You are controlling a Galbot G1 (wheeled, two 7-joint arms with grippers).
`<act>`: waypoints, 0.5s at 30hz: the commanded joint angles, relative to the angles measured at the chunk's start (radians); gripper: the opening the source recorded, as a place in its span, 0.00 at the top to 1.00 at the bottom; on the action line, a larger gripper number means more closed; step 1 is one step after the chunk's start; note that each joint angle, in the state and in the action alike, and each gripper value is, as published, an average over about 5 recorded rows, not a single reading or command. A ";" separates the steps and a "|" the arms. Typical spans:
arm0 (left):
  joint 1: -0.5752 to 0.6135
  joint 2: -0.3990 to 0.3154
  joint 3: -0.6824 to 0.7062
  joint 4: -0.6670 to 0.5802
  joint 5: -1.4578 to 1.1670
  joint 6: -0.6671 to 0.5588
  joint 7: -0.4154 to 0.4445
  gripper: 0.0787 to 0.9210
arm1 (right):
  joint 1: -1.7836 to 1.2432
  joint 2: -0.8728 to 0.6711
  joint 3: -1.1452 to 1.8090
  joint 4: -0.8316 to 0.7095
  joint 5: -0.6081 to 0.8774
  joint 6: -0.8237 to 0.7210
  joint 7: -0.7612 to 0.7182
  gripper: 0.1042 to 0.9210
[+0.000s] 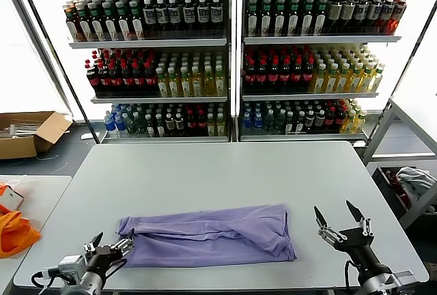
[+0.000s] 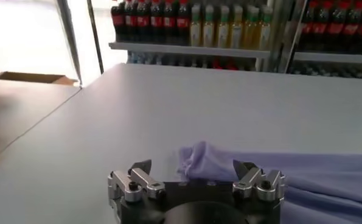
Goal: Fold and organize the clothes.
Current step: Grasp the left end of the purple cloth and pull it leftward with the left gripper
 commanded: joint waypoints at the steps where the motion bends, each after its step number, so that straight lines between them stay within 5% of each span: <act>1: -0.060 -0.058 0.101 0.074 0.034 0.005 -0.114 0.12 | -0.046 0.018 0.055 0.009 -0.007 0.053 -0.010 0.12; 9: -0.061 -0.063 0.119 0.088 0.043 0.008 -0.092 0.12 | -0.050 0.017 0.070 0.025 0.009 0.051 -0.011 0.12; 15: -0.045 -0.077 0.128 0.078 0.077 -0.003 -0.068 0.26 | -0.033 0.008 0.061 0.036 0.026 0.037 -0.010 0.12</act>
